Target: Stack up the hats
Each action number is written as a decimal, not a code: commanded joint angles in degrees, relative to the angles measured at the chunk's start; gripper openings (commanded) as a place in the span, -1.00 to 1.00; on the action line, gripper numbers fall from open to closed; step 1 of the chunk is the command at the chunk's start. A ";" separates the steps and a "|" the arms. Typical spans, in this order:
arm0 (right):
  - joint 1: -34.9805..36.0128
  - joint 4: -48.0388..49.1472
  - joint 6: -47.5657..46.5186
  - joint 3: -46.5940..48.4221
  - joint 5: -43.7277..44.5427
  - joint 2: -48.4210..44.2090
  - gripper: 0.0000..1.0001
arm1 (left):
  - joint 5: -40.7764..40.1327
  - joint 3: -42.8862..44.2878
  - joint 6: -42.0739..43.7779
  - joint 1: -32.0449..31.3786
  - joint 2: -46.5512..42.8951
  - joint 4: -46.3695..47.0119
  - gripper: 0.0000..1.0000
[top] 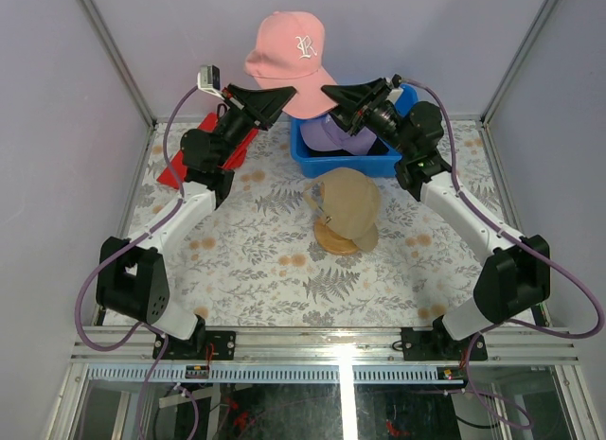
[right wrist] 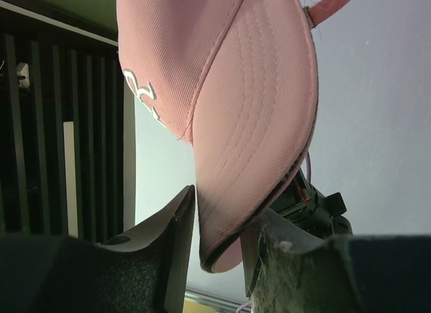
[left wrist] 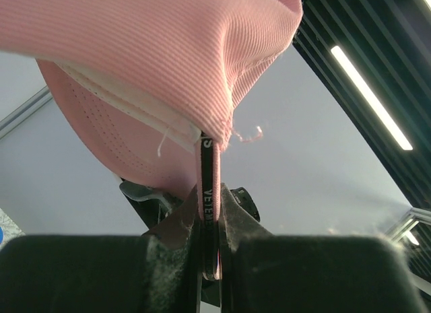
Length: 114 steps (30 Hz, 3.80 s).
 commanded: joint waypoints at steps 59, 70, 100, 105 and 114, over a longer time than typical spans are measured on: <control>-22.35 38.62 26.17 -15.99 -33.43 -6.55 -1.00 | 8.50 -22.72 25.87 0.90 -17.65 -40.42 0.36; -23.60 35.99 24.28 -17.68 -34.01 -8.70 -1.00 | 6.05 -22.42 26.41 -4.23 -14.62 -41.05 0.24; -23.79 30.59 18.35 -20.58 -37.14 -10.45 -1.00 | 2.00 -20.70 21.73 -7.64 -4.53 -36.82 -0.04; -23.79 29.84 17.44 -21.79 -37.73 -11.01 -1.00 | 2.29 -19.74 21.49 -7.86 -1.98 -36.28 -0.59; -22.20 27.92 15.46 -23.06 -39.31 -9.72 -1.00 | 2.15 -20.74 24.98 -6.15 -1.93 -39.48 -0.87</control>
